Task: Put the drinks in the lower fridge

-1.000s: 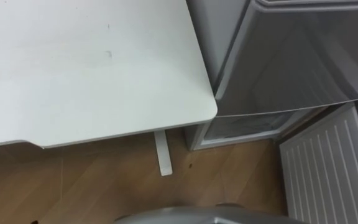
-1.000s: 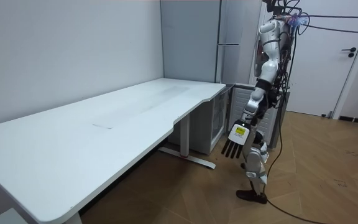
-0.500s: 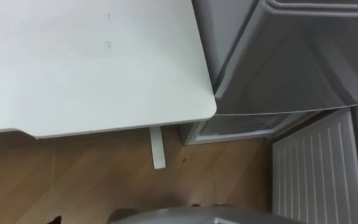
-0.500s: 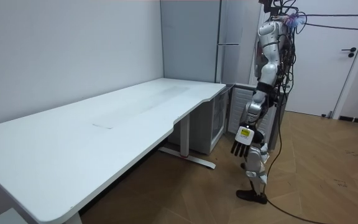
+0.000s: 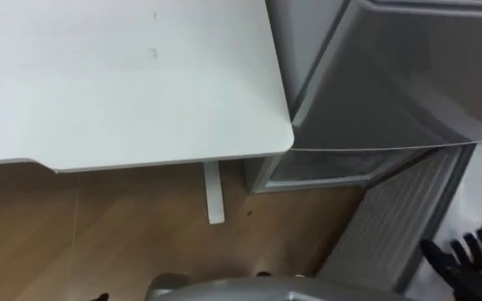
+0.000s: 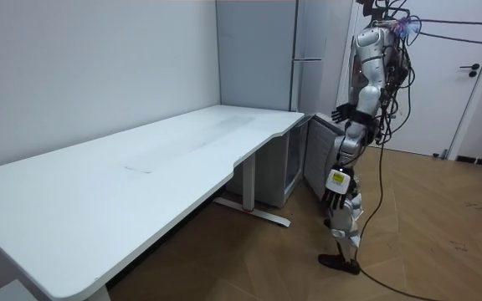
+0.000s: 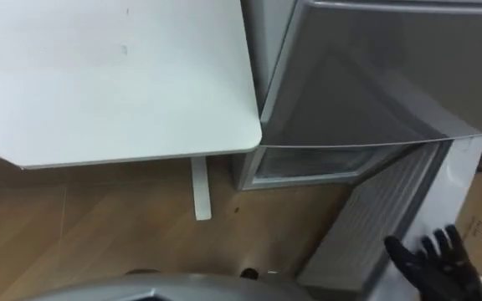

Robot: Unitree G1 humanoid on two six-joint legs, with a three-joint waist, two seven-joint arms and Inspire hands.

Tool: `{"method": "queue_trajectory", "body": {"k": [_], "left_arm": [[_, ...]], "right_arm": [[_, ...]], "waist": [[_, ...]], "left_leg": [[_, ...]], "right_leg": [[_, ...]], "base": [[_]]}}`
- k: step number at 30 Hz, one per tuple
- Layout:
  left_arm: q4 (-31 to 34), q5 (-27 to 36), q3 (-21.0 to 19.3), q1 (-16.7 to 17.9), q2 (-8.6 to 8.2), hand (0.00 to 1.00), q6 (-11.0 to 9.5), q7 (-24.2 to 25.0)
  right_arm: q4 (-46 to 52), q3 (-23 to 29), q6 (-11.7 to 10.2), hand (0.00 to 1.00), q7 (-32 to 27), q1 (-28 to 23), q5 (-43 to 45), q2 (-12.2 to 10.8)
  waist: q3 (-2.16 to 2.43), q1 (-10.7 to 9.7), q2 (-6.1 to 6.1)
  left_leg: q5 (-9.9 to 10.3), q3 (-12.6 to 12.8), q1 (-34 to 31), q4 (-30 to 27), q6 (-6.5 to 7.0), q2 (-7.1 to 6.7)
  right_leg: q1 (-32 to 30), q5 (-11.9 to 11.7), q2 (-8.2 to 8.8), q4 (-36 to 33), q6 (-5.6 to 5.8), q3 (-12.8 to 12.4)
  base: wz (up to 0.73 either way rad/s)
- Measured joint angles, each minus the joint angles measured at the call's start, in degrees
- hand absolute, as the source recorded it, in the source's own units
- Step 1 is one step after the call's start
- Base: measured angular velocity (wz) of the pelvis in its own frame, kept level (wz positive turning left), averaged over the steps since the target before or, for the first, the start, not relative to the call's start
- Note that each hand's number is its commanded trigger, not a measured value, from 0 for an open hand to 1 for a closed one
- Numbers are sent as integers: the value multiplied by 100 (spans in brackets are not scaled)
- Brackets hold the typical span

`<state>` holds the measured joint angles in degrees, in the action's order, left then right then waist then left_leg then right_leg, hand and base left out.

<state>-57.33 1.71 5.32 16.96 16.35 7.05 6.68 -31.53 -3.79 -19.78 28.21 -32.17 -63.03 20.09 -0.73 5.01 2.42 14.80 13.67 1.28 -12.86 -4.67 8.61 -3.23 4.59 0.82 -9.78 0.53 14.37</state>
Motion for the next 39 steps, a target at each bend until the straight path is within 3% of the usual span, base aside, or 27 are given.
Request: {"method": "queue_trajectory", "body": {"k": [2, 4, 5, 6, 7, 8, 10, 12, 13, 15, 16, 17, 20, 22, 26, 33, 39], "left_arm": [[-9, -4, 29, -68, -26, 0, -4, 0], [-7, -14, 21, -114, -77, 0, -13, 2], [-3, -14, -26, -115, -114, 0, -17, -2], [-1, -11, -124, -114, -192, 0, -24, -4], [-3, -11, -127, -94, -238, 0, -9, -1], [-4, -11, -127, -82, -251, 0, 1, -1], [-4, 35, -131, -82, -255, 0, 10, -5], [-5, 108, -131, -27, -248, 0, 11, -25], [-6, 114, -131, -7, -244, 0, 10, -28], [0, 114, -131, -99, -241, 0, 7, -32], [1, 96, -103, -152, -230, 0, 6, -42], [-8, 93, -65, -157, -202, 0, 15, -79], [-17, 103, -72, -139, -189, 0, 16, -162], [-16, 114, -73, -141, -239, 0, 15, -240], [-27, 326, -73, -90, -287, 0, 16, -365], [-13, 456, -238, -44, -293, 0, 16, -422], [-32, 500, -466, 44, -315, 0, 46, -519]], "right_arm": [[-2, -348, 252, 0, 357, 534, 11, -24], [3, -883, 856, 0, 918, 1187, 262, 1], [27, -969, 1018, 0, 1052, 1292, 384, 3], [65, -1192, 1333, 0, 1330, 1439, 634, -3], [108, -1376, 1637, 0, 1538, 1518, 865, -24], [129, -1446, 1767, 0, 1628, 1551, 978, -34], [297, -1561, 2184, 0, 1851, 1582, 1220, -33], [324, -1551, 2341, 0, 1929, 1585, 1219, -33], [326, -1503, 2426, 0, 1950, 1626, 1217, -33], [336, -1483, 2537, 0, 1948, 1651, 1199, -26], [362, -1481, 2633, 0, 1952, 1650, 1200, -30], [380, -1477, 2680, 0, 1953, 1658, 1199, -36], [402, -1449, 2765, 0, 2088, 1639, 1213, -43], [390, -1448, 2877, 0, 2252, 1652, 1304, -62], [339, -1461, 2986, 0, 2336, 1638, 1459, -76], [-287, -1383, 2983, 0, 2427, 1636, 2121, -75], [-1159, -903, 2975, 0, 2400, 1652, 2794, -100]], "waist": [[-17, -2, -78], [-37, 90, -202], [-31, 136, -250], [3, 232, -310], [9, 293, -367], [9, 302, -378], [16, 311, -314], [41, 313, -233], [32, 310, -144], [8, 304, -38], [51, 302, 42], [54, 295, 63], [45, 298, 19], [19, 313, -76], [42, 325, -179], [95, 299, -54], [69, 224, 45]], "left_leg": [[-37, -156, -64, -15, 11, -35], [-118, -305, -84, 30, 27, -62], [-140, -321, -79, 46, 26, -69], [-154, -391, -80, 75, 29, -92], [-195, -462, -83, 82, 45, -143], [-209, -462, -92, 81, 53, -165], [-245, -462, -99, 84, 61, -227], [-245, -461, -48, 98, 60, -228], [-245, -461, 5, 112, 60, -227], [-243, -458, 43, 113, 59, -225], [-241, -450, 50, 112, 59, -225], [-237, -442, 71, 112, 59, -225], [-184, -431, 147, 113, 79, -239], [-131, -432, 146, 132, 109, -236], [-130, -441, 144, 156, 108, -232], [-152, -442, 161, 103, 102, -238], [-151, -462, 242, 105, 103, -249]], "right_leg": [[-8, 100, 10, 3, -3, 21], [21, 182, 44, -15, -11, 171], [21, 187, 54, -29, -37, 194], [37, 204, 95, -73, -80, 307], [33, 289, 163, -167, -54, 398], [27, 330, 205, -217, -42, 460], [48, 447, 310, -325, 12, 617], [117, 450, 309, -287, 17, 620], [178, 450, 306, -281, 18, 621], [259, 452, 304, -268, 20, 605], [275, 451, 304, -267, 21, 601], [289, 451, 303, -265, 21, 597], [408, 437, 301, -178, 49, 591], [420, 452, 297, -176, 92, 610], [423, 453, 297, -199, 92, 611], [452, 454, 294, -180, 89, 581], [567, 459, 311, -153, 98, 620]], "base": [[27], [39], [35], [41], [48], [55], [44], [6], [0], [10], [8], [-3], [1], [11], [2], [0], [3]]}}
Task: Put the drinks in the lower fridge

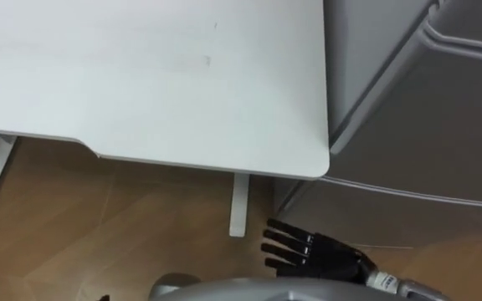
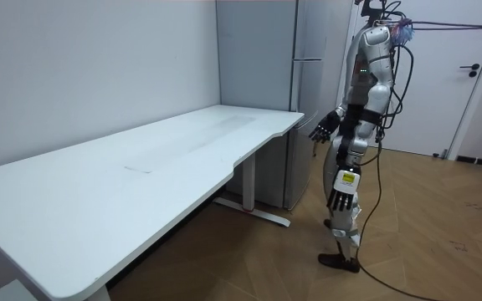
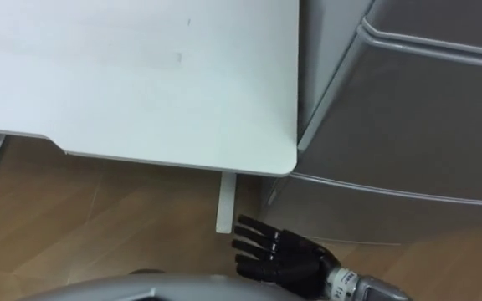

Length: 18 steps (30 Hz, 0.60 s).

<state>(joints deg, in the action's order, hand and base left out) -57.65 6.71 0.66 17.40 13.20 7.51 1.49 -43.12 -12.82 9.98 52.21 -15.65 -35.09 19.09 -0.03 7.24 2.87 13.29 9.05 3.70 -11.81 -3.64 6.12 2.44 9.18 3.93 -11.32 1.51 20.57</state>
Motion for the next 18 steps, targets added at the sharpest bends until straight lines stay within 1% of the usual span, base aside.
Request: {"method": "queue_trajectory", "body": {"k": [5, 8, 11, 13, 14, 15, 16, 18], "left_arm": [[28, -9, -59, 79, -34, 0, 48, -10], [29, -13, -161, 95, -76, 0, 94, -69], [27, -8, -245, 58, -88, 0, 95, -140], [27, -23, -291, 41, -94, 0, 90, -223], [28, -24, -300, 41, -94, 0, 90, -242], [27, -24, -314, 31, -93, 0, 88, -265], [22, -28, -314, 27, -93, 0, 88, -274], [4, -68, -314, -2, -96, 0, 89, -311]], "right_arm": [[-641, 319, -25, 0, -78, 153, 129, -94], [-1138, 541, -47, 0, -135, 285, 196, -101], [-1391, 615, -135, 0, -444, 296, 327, -106], [-1582, 742, -258, 0, -727, 306, 637, -143], [-1631, 744, -285, 0, -798, 316, 680, -148], [-1749, 743, -301, 0, -925, 326, 816, -153], [-1858, 783, -354, 0, -1045, 341, 843, -172], [-1975, 788, -405, 0, -1195, 360, 840, -178]], "waist": [[1, -72, -12], [1, -93, -4], [-12, -92, 44], [-20, -98, 79], [-20, -102, 86], [-7, -104, 73], [-4, -107, 70], [-6, -110, 74]], "left_leg": [[2, -62, -2, 26, -1, 1], [1, -85, -9, 26, -1, -4], [0, -88, -16, 10, 0, -8], [0, -90, -18, 12, 0, -22], [0, -90, -17, 13, 0, -26], [0, -91, -19, 13, 0, -33], [0, -98, -28, 13, 0, -40], [0, -120, -31, 18, 1, -54]], "right_leg": [[56, 2, -19, 71, 6, 31], [55, 5, -18, 71, 9, 45], [52, 8, -14, 87, 12, 56], [51, 14, -5, 99, 23, 52], [52, 15, -4, 105, 24, 48], [67, 12, -4, 139, 30, 47], [70, 6, -3, 155, 39, 46], [70, 5, 5, 161, 43, 48]], "base": [[6], [1], [0], [0], [0], [0], [0], [3]]}}
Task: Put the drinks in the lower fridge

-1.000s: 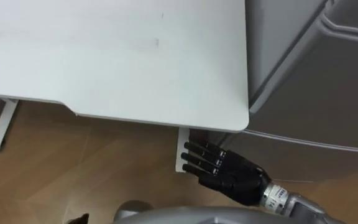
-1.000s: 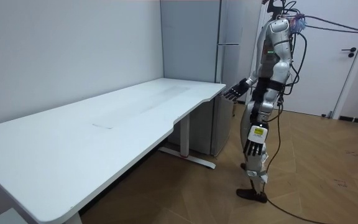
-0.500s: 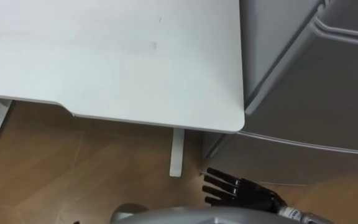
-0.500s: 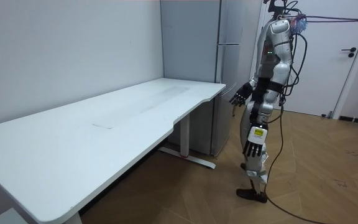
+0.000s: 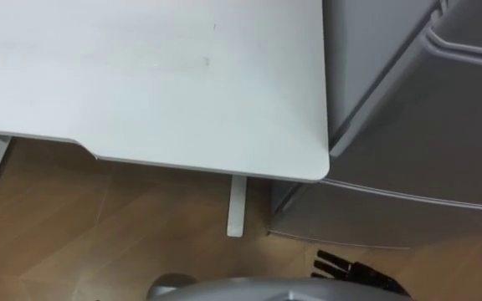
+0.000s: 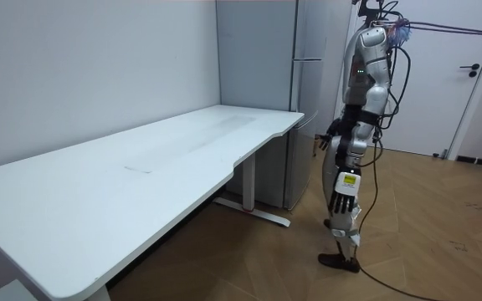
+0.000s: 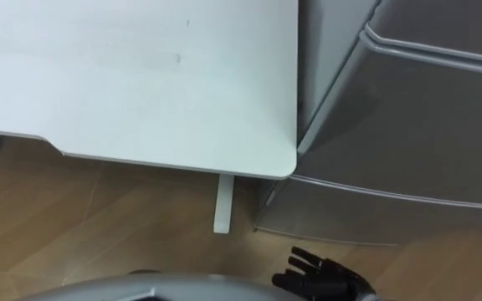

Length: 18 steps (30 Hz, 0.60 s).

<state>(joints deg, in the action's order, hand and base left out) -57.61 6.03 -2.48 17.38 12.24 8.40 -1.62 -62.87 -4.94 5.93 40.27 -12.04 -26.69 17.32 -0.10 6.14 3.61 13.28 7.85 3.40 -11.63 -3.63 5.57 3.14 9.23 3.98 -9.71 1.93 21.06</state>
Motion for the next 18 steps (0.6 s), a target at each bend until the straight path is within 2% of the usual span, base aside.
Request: {"method": "queue_trajectory", "body": {"k": [6, 8, 9, 11, 13, 18], "left_arm": [[-155, 4, -5, -53, -6, 0, 9, -41], [-218, 5, -6, -85, -8, 0, 55, -79], [-211, 6, -15, -90, -16, 0, 63, -117], [-200, 6, -84, -80, -50, 0, 72, -167], [-208, 1, -112, -95, -70, 0, 72, -176], [-255, 0, -321, -87, -169, 0, 85, -205]], "right_arm": [[-252, 70, -44, 0, -536, 27, 21, -25], [-344, 53, -16, 0, -753, 30, 43, -34], [-439, 79, 63, 0, -899, 32, 32, -75], [-529, 249, 100, 0, -1050, 71, 16, -176], [-765, 383, 107, 0, -1215, 194, 16, -258], [-1153, 599, 125, 0, -1420, 360, 26, -286]], "waist": [[-21, -17, 1], [-13, -23, -23], [-25, -23, -5], [-30, -99, -6], [-17, -188, -37], [-16, -303, -100]], "left_leg": [[-1, 1, 27, 24, 1, -9], [-1, 2, 33, 21, 1, -9], [-1, 2, 36, 20, 1, -9], [-1, -2, 37, 11, 1, -9], [0, -2, 55, 13, 2, -13], [0, 1, 127, 50, 3, -21]], "right_leg": [[28, 3, 2, 6, 10, -16], [40, 4, 2, 5, 12, -14], [45, 5, 2, 5, 12, -14], [61, 6, 0, 9, 15, -16], [79, 9, 0, 15, 19, -33], [135, 14, 1, 16, 27, -45]], "base": [[0], [2], [0], [4], [0], [0]]}}
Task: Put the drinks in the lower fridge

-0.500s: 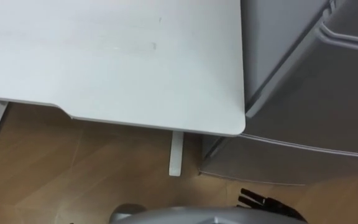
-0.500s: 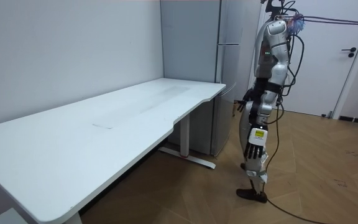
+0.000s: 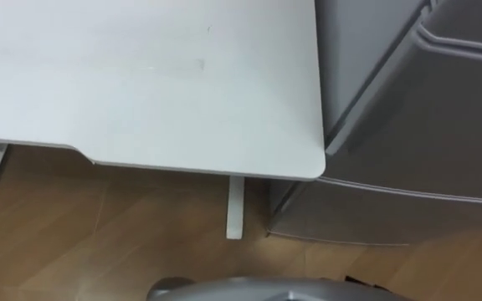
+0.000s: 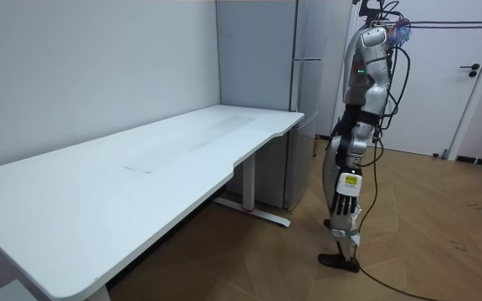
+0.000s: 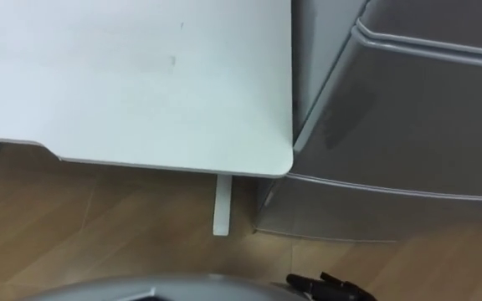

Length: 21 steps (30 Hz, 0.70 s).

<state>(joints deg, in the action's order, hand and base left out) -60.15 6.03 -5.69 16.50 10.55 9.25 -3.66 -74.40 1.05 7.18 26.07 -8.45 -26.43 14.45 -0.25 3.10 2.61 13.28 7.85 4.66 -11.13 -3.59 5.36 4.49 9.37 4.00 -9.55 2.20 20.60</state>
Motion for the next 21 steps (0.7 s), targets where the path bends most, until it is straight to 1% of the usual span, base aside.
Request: {"method": "queue_trajectory", "body": {"k": [4, 7, 9, 12, 18, 21], "left_arm": [[5, -16, -93, 45, -110, 0, 56, 0], [1, -114, -97, 82, -119, 0, 74, 8], [-4, -122, -96, 81, -120, 0, 75, 6], [-4, -126, -89, 94, -127, 0, 84, 15], [-35, -125, -88, 92, -131, 0, 129, 33], [-66, -133, -87, 91, -129, 0, 130, 35]], "right_arm": [[-139, 271, 47, 0, -240, 42, 193, 5], [-156, 283, 51, 0, -465, 72, 223, 5], [-156, 264, 71, 0, -598, 105, 238, 5], [-151, 262, 116, 0, -756, 186, 418, 0], [-127, 168, 115, 0, -1076, 239, 442, -46], [-117, 17, 92, 0, -1222, 311, 421, -100]], "waist": [[-22, -31, -76], [-35, -62, -114], [-33, -73, -135], [-33, -123, -137], [-32, -101, -126], [-30, -100, -122]], "left_leg": [[-1, -4, 101, 27, 0, -12], [-1, -11, 171, 31, 0, -17], [-1, -10, 179, 29, 0, -17], [-1, -10, 209, 34, 0, -21], [0, -11, 200, 34, 0, -22], [0, -20, 196, 27, 0, -22]], "right_leg": [[97, 23, 5, 8, 22, -2], [192, 29, -2, 75, 27, -1], [202, 33, -2, 84, 29, -1], [244, 39, -3, 97, 37, 0], [247, 39, -5, 101, 37, 3], [266, 39, -4, 102, 37, 21]], "base": [[1], [1], [0], [0], [1], [5]]}}
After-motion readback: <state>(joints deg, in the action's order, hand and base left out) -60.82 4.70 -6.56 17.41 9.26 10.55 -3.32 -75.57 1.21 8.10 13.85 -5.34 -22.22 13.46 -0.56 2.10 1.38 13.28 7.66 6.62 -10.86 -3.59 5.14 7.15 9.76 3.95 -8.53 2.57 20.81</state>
